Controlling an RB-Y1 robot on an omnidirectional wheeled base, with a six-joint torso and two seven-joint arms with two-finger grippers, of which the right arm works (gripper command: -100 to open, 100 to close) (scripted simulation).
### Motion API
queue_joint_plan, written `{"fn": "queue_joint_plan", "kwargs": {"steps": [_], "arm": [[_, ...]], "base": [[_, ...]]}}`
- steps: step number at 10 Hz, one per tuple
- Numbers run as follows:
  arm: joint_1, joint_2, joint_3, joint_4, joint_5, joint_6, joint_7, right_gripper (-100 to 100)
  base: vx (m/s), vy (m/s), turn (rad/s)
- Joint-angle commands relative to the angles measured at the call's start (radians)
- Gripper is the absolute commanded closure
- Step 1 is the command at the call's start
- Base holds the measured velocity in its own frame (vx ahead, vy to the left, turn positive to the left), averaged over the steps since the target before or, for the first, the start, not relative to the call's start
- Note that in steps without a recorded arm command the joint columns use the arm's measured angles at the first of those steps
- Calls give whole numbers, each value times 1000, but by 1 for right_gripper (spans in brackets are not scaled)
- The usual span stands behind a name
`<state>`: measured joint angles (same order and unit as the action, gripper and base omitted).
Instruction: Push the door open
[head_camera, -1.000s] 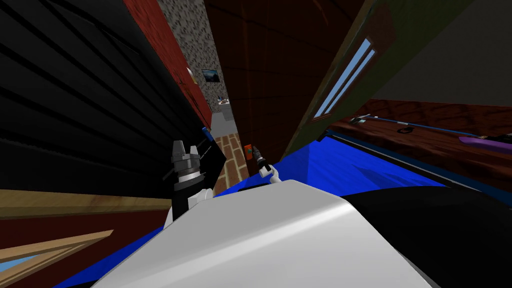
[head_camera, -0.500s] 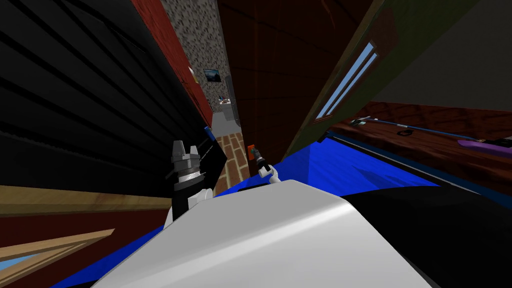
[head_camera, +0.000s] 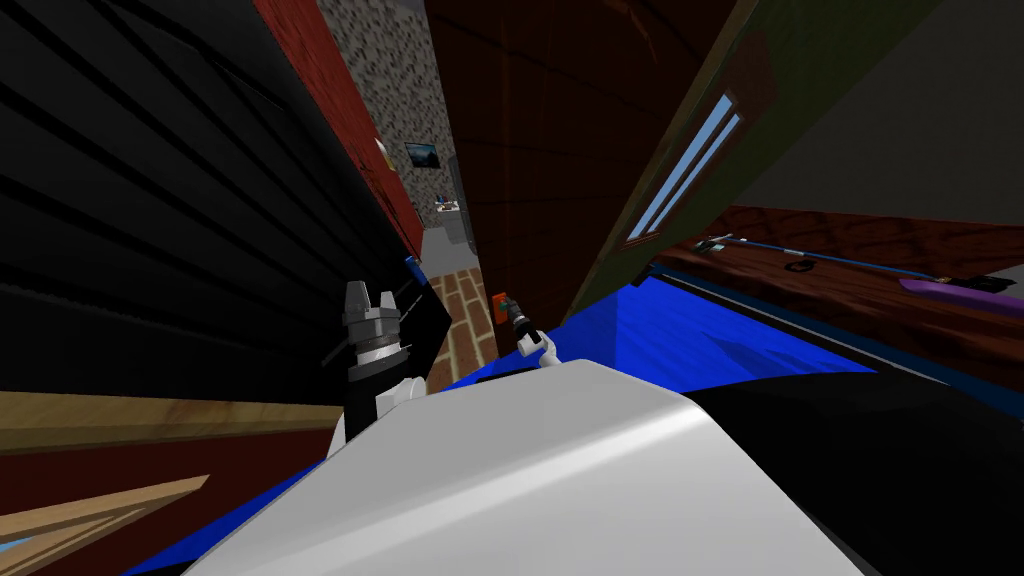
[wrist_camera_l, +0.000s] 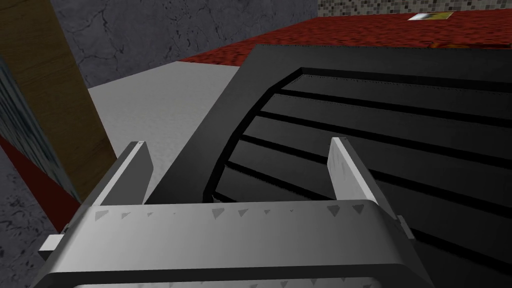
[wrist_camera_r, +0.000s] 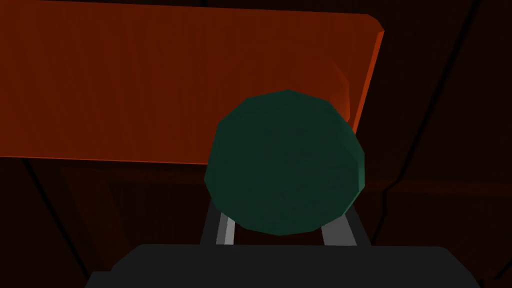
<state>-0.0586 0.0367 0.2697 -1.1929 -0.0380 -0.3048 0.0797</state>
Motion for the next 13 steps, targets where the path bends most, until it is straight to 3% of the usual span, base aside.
{"fn": "queue_joint_plan", "kwargs": {"steps": [1,2,3,7,9,10,13], "arm": [[-6,-12,-5,-3,-3,-5,-1,100],[-5,-17,-5,-4,-4,-4,0,100],[4,-39,9,-8,-3,-1,0,-100],[12,-60,18,-21,-4,4,0,-100],[18,-59,24,-31,-5,9,0,-100],[21,-53,27,-36,-5,11,0,-100],[31,-2,38,-52,-7,18,0,-100]], "base": [[240,-110,-96],[220,-90,-54],[-4,-88,-38],[-158,-51,-13],[-209,0,-23],[-205,20,-27],[-220,63,-17]]}}
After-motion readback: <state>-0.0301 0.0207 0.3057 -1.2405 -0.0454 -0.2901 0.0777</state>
